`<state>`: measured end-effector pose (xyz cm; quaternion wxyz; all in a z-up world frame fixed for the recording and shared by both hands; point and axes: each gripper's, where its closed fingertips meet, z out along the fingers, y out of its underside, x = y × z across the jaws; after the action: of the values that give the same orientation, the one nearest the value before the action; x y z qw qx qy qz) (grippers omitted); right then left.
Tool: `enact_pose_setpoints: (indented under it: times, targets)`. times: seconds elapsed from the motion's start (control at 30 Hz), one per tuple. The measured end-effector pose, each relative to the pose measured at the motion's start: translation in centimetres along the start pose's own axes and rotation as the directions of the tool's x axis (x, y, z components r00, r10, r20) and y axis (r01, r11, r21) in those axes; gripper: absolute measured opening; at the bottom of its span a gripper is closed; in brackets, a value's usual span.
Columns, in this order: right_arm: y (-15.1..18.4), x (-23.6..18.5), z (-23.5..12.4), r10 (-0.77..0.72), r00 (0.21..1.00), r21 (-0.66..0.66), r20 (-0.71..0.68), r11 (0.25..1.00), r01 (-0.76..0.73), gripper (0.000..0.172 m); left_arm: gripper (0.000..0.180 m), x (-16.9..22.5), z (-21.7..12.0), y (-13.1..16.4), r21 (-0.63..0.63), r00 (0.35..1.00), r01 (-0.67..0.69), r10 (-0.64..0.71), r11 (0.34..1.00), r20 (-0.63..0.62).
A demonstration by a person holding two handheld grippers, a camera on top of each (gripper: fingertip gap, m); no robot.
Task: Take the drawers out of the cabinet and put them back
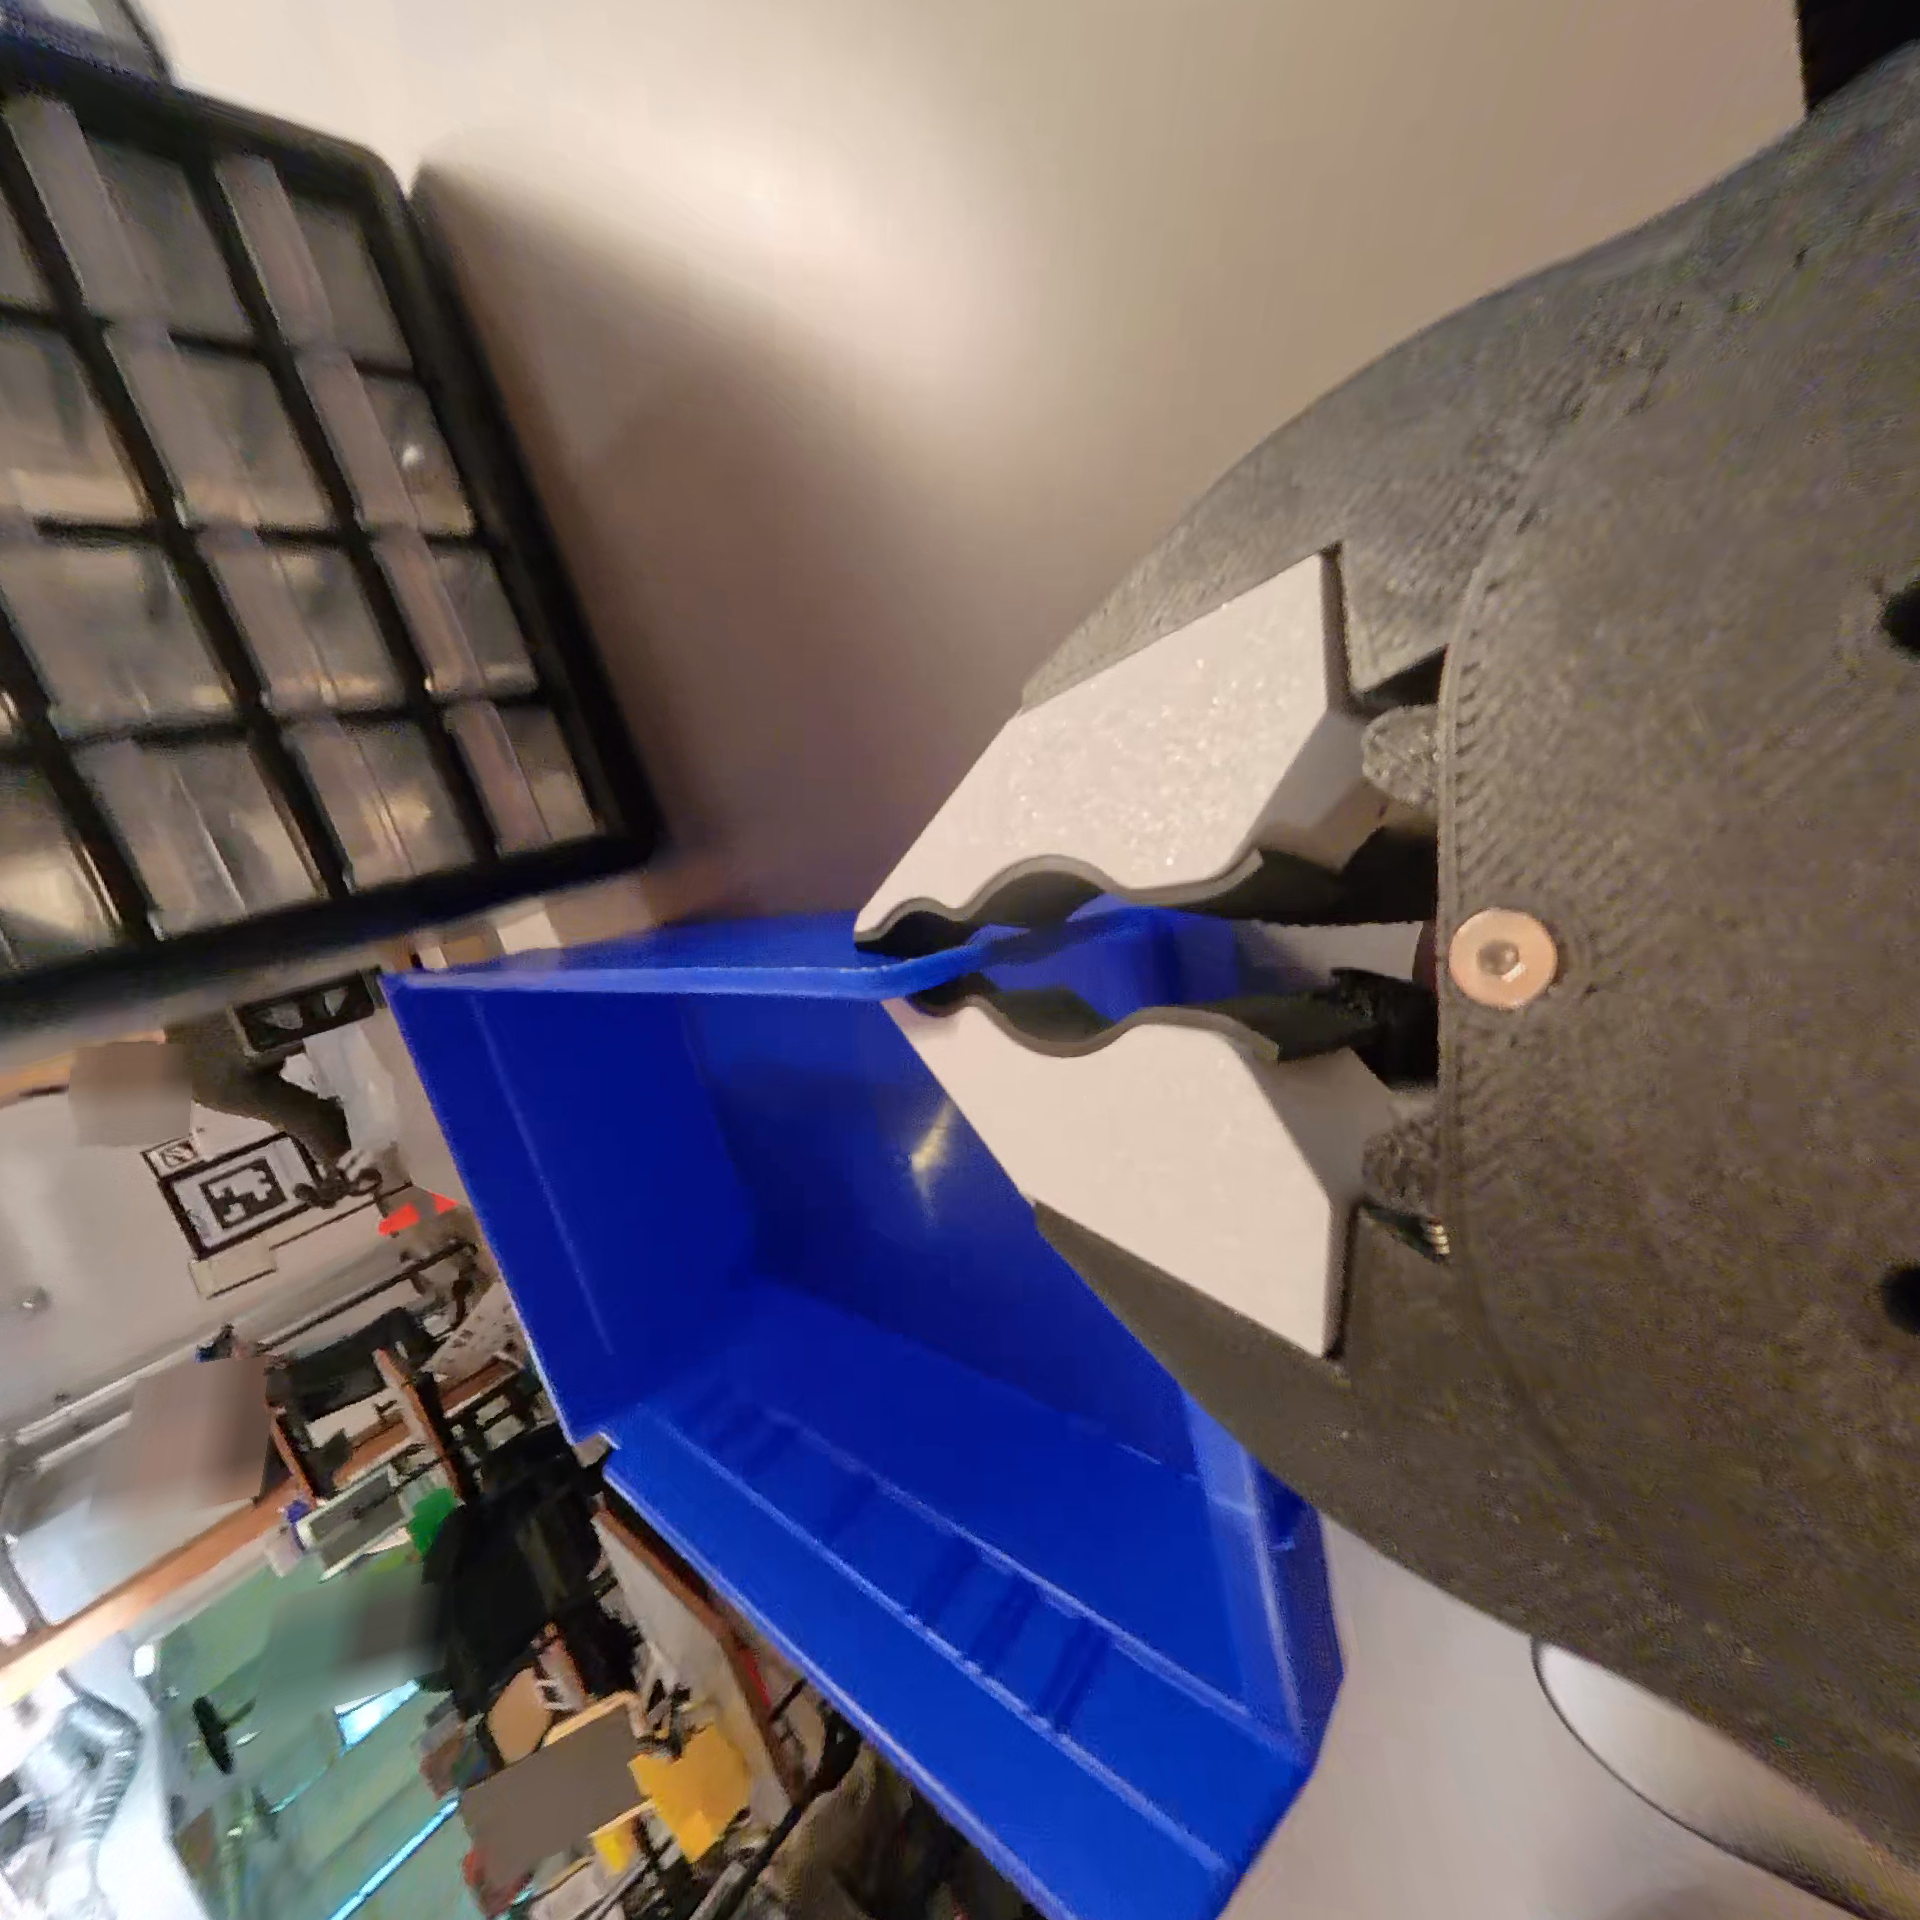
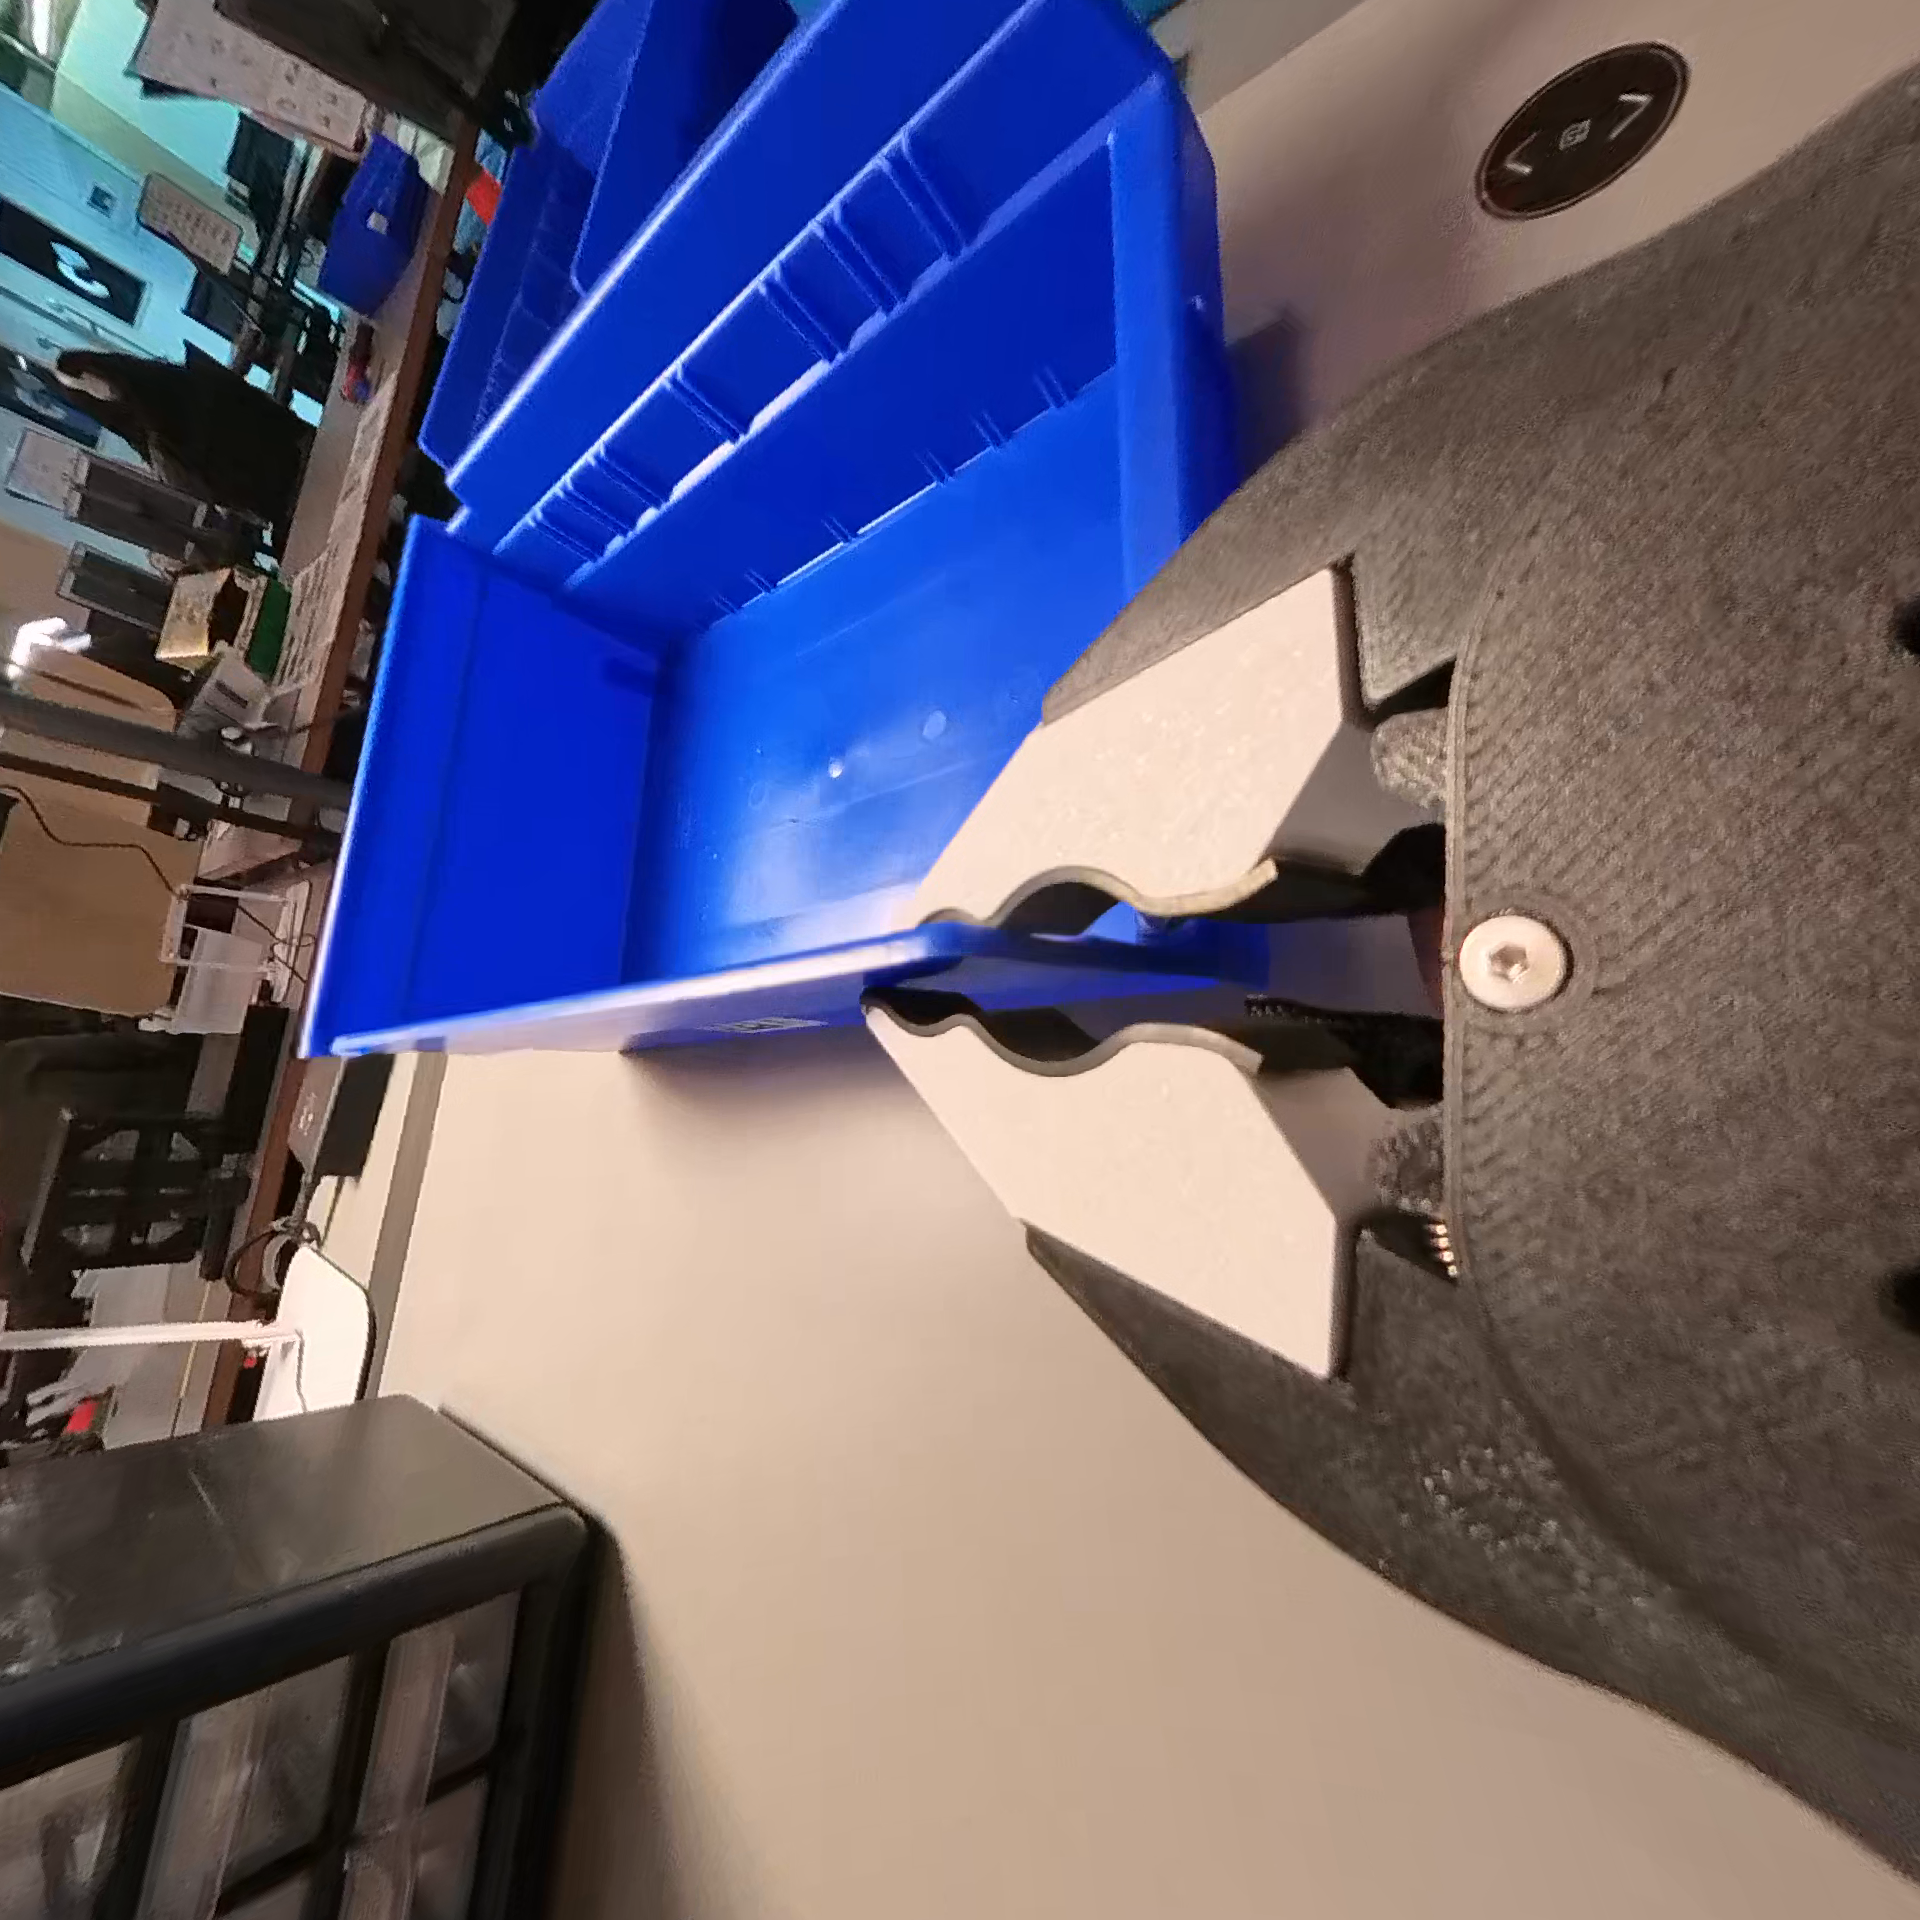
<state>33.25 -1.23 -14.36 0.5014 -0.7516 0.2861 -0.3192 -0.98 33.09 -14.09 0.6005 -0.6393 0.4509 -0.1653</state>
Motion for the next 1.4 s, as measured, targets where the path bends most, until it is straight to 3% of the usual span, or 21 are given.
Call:
enact_pose_setpoints:
  times: [0.37, 0.8, 1.1, 1.17, 1.27, 1.4]
  targets:
    - [-0.5, 2.1, 3.3, -0.006, 0.996, -0.027, -0.088, 1.000, 0.004, 0.005, 0.003, -8.1, 1.5, 2.7, -0.071, 0.993, 0.089, -0.083, 0.993, 0.084]
    - [-0.5, 5.1, 5.2, 0.015, 0.997, -0.031, -0.077, 0.999, -0.018, 0.005, 0.002, -15.3, 4.4, 4.6, -0.124, 0.992, 0.052, -0.038, 0.991, 0.117]
    - [-0.5, 5.1, 5.3, 0.018, 0.997, -0.022, -0.077, 1.000, -0.020, 0.005, 0.002, -17.0, 4.8, 5.2, -0.130, 0.995, 0.054, -0.042, 0.990, 0.089]
    - [-0.5, 5.1, 4.8, 0.016, 0.996, -0.014, -0.091, 1.000, -0.017, 0.010, 0.005, -17.2, 4.5, 5.0, -0.126, 0.994, 0.059, -0.046, 0.990, 0.103]
    - [-0.8, 4.9, 2.6, -0.024, 0.991, 0.006, -0.128, 1.000, 0.025, 0.030, 0.026, -17.6, 2.6, 3.5, -0.068, 0.987, 0.029, -0.018, 0.997, 0.162]
    - [-1.8, 3.1, -0.3, -0.062, 0.994, 0.047, -0.094, 0.997, 0.066, 0.030, 0.040, -16.1, 0.3, 0.0, 0.023, 0.990, -0.006, 0.003, 1.000, 0.140]
